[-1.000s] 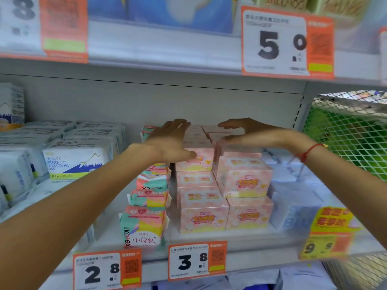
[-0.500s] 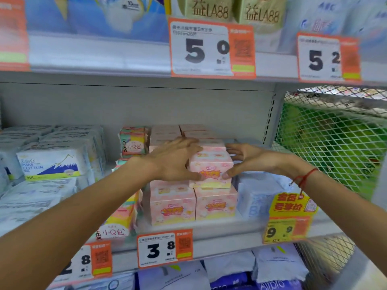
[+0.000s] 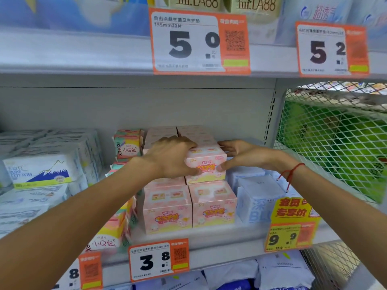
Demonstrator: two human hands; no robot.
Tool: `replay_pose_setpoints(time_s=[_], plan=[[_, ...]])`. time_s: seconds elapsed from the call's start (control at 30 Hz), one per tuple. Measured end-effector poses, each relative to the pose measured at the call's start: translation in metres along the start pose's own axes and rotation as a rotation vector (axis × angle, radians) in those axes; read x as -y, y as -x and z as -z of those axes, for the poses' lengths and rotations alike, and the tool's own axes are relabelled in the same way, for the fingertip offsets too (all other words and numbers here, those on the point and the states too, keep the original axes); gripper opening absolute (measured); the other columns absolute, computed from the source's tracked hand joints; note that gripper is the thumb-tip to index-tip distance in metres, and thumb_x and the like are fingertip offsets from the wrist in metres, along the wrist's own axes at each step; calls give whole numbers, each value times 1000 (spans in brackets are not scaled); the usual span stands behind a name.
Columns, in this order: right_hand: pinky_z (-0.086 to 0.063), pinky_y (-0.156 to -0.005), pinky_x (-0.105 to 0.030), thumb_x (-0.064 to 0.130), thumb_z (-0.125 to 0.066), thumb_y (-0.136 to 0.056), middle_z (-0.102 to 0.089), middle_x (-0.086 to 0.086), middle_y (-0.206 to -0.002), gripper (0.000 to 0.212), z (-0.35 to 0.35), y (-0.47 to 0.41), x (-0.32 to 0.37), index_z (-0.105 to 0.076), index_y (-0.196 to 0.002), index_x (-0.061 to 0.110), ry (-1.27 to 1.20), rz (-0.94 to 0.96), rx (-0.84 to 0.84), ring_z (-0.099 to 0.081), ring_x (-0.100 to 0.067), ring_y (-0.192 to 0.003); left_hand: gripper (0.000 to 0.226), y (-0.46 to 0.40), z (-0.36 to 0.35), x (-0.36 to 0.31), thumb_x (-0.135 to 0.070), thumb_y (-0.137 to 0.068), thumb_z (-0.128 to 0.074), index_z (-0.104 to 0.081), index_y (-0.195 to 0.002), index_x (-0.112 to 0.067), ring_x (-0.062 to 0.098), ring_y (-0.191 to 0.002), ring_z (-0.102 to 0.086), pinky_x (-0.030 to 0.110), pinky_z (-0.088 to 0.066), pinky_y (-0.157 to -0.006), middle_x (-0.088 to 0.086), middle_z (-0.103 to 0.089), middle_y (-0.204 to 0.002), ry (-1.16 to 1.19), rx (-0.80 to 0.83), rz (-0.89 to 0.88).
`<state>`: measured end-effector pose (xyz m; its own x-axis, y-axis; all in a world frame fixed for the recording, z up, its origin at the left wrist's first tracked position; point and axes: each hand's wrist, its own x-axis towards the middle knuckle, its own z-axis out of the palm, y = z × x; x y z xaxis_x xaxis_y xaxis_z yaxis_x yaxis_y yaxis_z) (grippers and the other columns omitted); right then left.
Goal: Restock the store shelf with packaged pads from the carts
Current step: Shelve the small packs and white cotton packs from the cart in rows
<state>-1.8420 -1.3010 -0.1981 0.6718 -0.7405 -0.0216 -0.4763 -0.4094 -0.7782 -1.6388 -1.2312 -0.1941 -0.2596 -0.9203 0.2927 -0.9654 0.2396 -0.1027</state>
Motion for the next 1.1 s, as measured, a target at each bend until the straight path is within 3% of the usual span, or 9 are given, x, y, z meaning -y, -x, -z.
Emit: replay_pose_setpoints(time_s=[0.23,0.4,0.5,0.57,0.67,0.73,0.93,1.0,1.1], plan=[[-44,-102,-21,10,-57,-92,-55,-1,-134,40,-5,1,0,-47,-129,22,-176,25,107,-50,-14,-126,74,-4,0,6,-65,-72,-65,-46,-132,-26,17,-116,-48,29,-42,-89,-7,-51,-131,38,17,12],[-12,-118,-36,45,-22,-100,-24,-4,-156,58,24,-51,-13,-27,-147,12,-765,-170,-331,-21,-16,-144,77,-6,-5,10,-67,-75,-60,-38,-137,-27,18,-120,-49,34,-45,-96,-7,-49,-137,61,52,4],[-38,-86,-26,47,-13,-99,-62,-1,-98,56,16,-90,-18,-55,-99,11,-875,-217,-282,-54,-15,-97,81,-2,-10,13,-70,-80,-49,-27,-145,-28,19,-130,-42,35,-40,-104,-6,-40,-147,0,44,-29],[-34,-63,-27,51,-19,-97,-46,-10,-69,53,6,-104,-14,-42,-72,11,-896,-236,-282,-45,-19,-67,82,0,-13,14,-71,-82,-44,-21,-148,-30,17,-138,-33,33,-32,-111,-8,-31,-153,-14,62,-42],[-39,-57,-24,51,-24,-97,-46,-9,-71,59,2,-105,-8,-56,-96,2,-946,-223,-371,-48,-18,-62,83,-3,-12,15,-71,-82,-44,-20,-149,-30,17,-139,-30,32,-30,-112,-8,-29,-154,-13,76,-47],[-35,-46,-20,50,-24,-98,-44,-3,-62,60,3,-105,-7,-56,-86,0,-975,-225,-417,-44,-14,-51,82,-6,-10,13,-70,-81,-47,-23,-148,-29,18,-137,-33,35,-33,-110,-7,-32,-152,-13,82,-45],[-36,-89,-30,50,-33,-97,-53,-7,-117,62,6,-107,-10,-39,-141,8,-945,-212,-403,-51,-20,-100,82,-5,-9,10,-68,-81,-51,-25,-147,-27,18,-137,-32,36,-32,-111,-6,-31,-152,-20,96,-22],[-37,-95,-31,50,-36,-96,-53,-3,-110,50,10,-98,-16,-50,-126,13,-914,-239,-461,-49,-18,-106,84,-3,-7,7,-65,-83,-50,-20,-149,-25,17,-142,-24,34,-24,-116,-5,-23,-156,-51,82,-18],[-31,-87,-31,44,-32,-96,-33,6,-76,30,10,-79,-24,-40,-76,23,-886,-296,-513,-34,-11,-66,89,6,-2,-1,-70,-81,-45,-12,-151,-25,16,-145,-17,31,-16,-117,-6,-13,-159,-59,51,21]])
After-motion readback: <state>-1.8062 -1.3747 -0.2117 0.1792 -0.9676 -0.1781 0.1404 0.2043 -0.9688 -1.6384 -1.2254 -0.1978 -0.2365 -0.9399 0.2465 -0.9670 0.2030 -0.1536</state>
